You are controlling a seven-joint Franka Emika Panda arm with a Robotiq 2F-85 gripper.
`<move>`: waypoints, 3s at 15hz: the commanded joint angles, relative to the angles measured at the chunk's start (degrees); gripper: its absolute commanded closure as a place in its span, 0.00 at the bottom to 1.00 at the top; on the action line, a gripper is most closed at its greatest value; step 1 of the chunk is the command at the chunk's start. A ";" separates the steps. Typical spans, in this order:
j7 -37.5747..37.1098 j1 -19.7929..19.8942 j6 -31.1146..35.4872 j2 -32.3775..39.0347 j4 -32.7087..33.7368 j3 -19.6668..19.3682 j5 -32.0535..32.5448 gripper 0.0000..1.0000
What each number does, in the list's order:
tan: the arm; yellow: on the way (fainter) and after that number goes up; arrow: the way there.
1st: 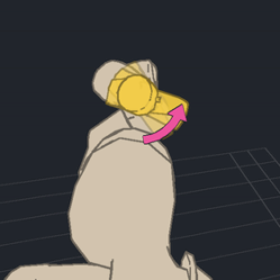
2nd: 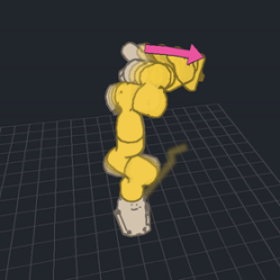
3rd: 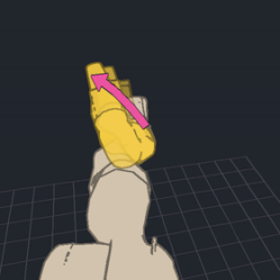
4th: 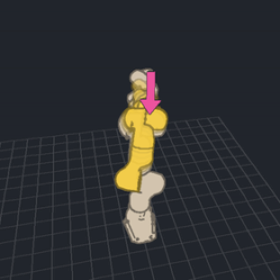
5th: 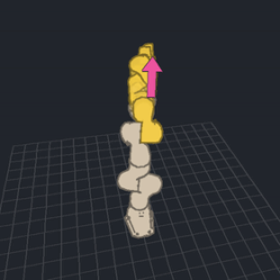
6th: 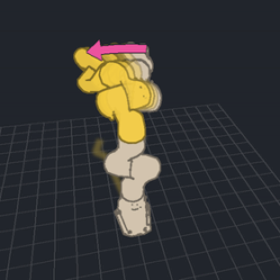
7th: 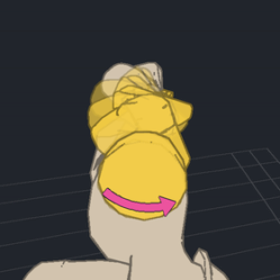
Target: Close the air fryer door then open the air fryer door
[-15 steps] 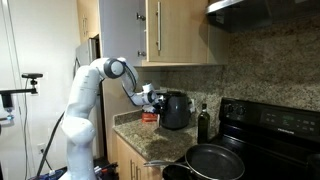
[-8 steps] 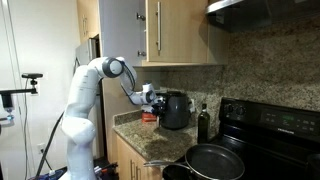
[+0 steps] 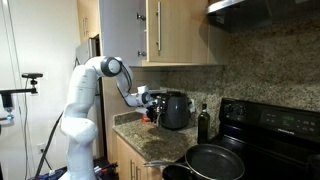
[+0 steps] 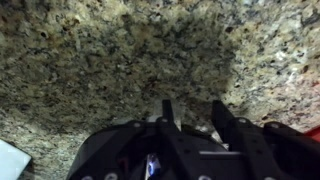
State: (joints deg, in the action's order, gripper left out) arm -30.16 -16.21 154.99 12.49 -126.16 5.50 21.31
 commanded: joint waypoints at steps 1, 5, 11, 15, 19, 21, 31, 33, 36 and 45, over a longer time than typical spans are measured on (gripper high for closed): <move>-14.68 -4.71 2.98 -2.61 -1.72 -4.66 12.97 0.24; -35.54 -10.39 -1.97 -4.22 0.31 -10.58 31.58 0.01; -39.70 -9.98 -0.80 -3.79 0.28 -9.84 32.66 0.00; -38.46 -8.01 -0.21 -3.79 2.66 -12.13 32.72 0.00; -32.68 -6.63 2.03 -3.31 3.61 -12.40 27.79 0.27; -28.73 -6.55 3.49 -3.28 3.41 -11.99 23.89 0.40; -14.84 -7.28 0.36 -1.72 5.07 -12.51 10.84 0.39; -13.67 -6.98 -0.66 -0.97 5.26 -12.24 9.62 0.25; -12.30 -3.44 -0.85 0.57 5.82 -8.95 9.80 0.02; -6.83 -1.15 2.44 2.22 6.41 -6.63 9.20 0.57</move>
State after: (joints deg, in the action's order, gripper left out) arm -40.38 -19.05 156.49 14.04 -120.46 -1.92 31.69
